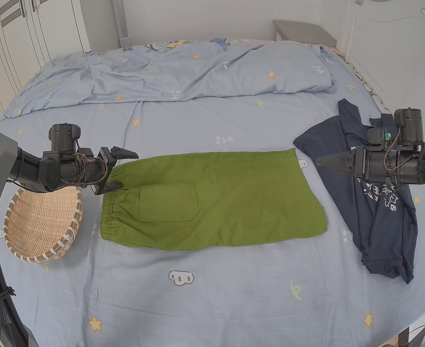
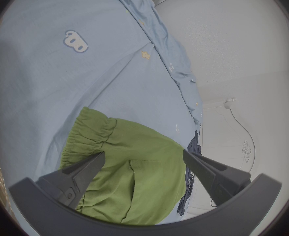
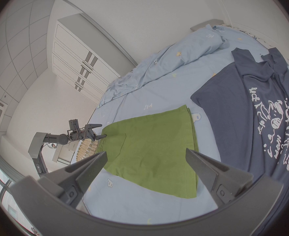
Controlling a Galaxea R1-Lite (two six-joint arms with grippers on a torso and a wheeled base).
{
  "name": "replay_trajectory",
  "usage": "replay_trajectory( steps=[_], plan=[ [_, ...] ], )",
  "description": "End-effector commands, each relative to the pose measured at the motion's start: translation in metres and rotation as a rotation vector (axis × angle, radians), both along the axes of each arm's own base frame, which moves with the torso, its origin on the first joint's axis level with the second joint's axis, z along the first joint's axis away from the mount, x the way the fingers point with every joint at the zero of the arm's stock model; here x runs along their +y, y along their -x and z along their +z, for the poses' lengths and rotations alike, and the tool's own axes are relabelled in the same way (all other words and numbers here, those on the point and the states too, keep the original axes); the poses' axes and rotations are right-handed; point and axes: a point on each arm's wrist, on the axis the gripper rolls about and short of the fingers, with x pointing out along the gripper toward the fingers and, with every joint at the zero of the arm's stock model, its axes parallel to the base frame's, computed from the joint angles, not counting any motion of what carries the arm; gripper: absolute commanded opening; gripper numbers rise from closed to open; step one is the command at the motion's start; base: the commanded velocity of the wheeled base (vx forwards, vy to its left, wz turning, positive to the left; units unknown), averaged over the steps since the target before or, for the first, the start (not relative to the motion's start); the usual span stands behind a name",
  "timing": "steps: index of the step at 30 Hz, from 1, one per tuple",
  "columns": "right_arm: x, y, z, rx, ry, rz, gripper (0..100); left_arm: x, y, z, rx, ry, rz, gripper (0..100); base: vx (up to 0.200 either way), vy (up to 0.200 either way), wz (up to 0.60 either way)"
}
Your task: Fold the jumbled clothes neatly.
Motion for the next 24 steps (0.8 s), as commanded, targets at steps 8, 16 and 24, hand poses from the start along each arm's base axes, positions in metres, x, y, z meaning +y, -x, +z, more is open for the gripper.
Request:
replay_trajectory(
  steps=[8,16,24],
  plan=[
    [0.004,0.003,-0.002,0.006,0.002,0.015,100,0.018,0.054,0.013,-0.066,-0.05,-0.089,100,0.0,0.0,0.0],
    [0.009,0.004,-0.004,0.014,0.004,0.033,100,0.055,0.081,-0.017,-0.155,-0.045,-0.268,100,0.0,0.0,0.0],
    [0.012,0.005,-0.004,0.013,0.005,0.041,100,0.06,0.074,-0.032,-0.127,-0.042,-0.263,100,0.0,0.0,0.0]
  ],
)
